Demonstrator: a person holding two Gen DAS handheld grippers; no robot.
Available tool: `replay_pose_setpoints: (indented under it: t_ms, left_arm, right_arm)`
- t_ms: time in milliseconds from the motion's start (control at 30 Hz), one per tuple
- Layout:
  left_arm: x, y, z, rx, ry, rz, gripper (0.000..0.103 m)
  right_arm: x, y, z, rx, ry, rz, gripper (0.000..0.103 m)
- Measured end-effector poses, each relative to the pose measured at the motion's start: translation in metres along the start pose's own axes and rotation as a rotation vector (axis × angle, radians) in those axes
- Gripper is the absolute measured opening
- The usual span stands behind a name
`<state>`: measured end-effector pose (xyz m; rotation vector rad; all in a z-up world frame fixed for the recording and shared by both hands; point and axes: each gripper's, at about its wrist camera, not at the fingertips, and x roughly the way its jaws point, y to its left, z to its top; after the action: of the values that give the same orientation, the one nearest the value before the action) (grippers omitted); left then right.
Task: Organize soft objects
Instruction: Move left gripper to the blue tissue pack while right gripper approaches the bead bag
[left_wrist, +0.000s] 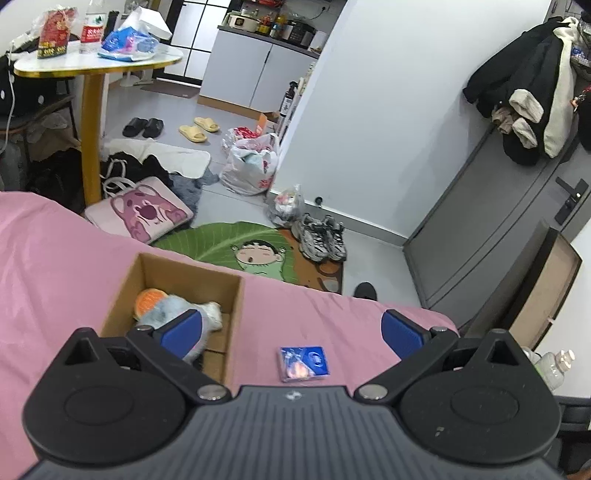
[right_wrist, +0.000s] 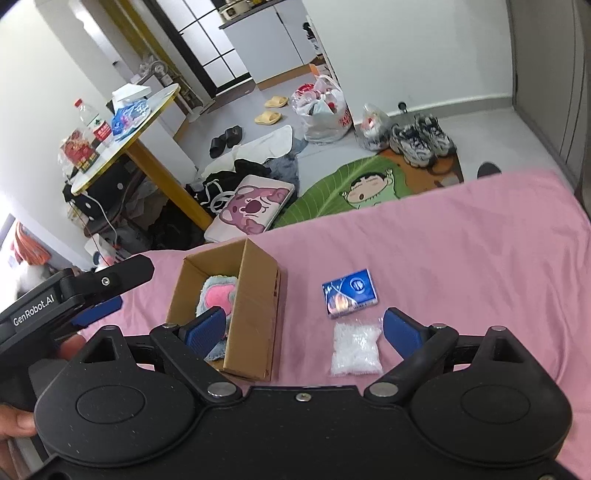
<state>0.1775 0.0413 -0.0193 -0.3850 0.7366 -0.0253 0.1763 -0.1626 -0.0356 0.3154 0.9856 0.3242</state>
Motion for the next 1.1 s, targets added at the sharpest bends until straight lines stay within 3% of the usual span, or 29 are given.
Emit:
replay_pose_setpoints:
  t_ms: [433, 567, 733, 900, 1100]
  left_arm:
    - [0.037, -0.044, -0.024, 0.117, 0.134, 0.070, 0.102]
    - [0.048, -0.054, -0.028, 0.149, 0.143, 0.093, 0.102]
    - [0.067, -0.056, -0.033, 0.136, 0.164, 0.111, 0.102]
    - [0.088, -0.052, -0.040, 0.119, 0.180, 0.115, 0.100]
    - [0.112, -0.048, -0.047, 0.101, 0.220, 0.112, 0.084]
  right_arm:
    - [0.028, -0.047, -0.028, 0.116, 0.032, 0.054, 0.092]
    - [0.043, -0.065, -0.027, 0.176, 0.068, 0.120, 0.090]
    - [0.069, -0.086, -0.032, 0.212, 0.124, 0.111, 0.071]
    - [0.095, -0.103, -0.035, 0.240, 0.178, 0.132, 0.060]
    - [0.120, -0.106, -0.034, 0.229, 0.228, 0.146, 0.059]
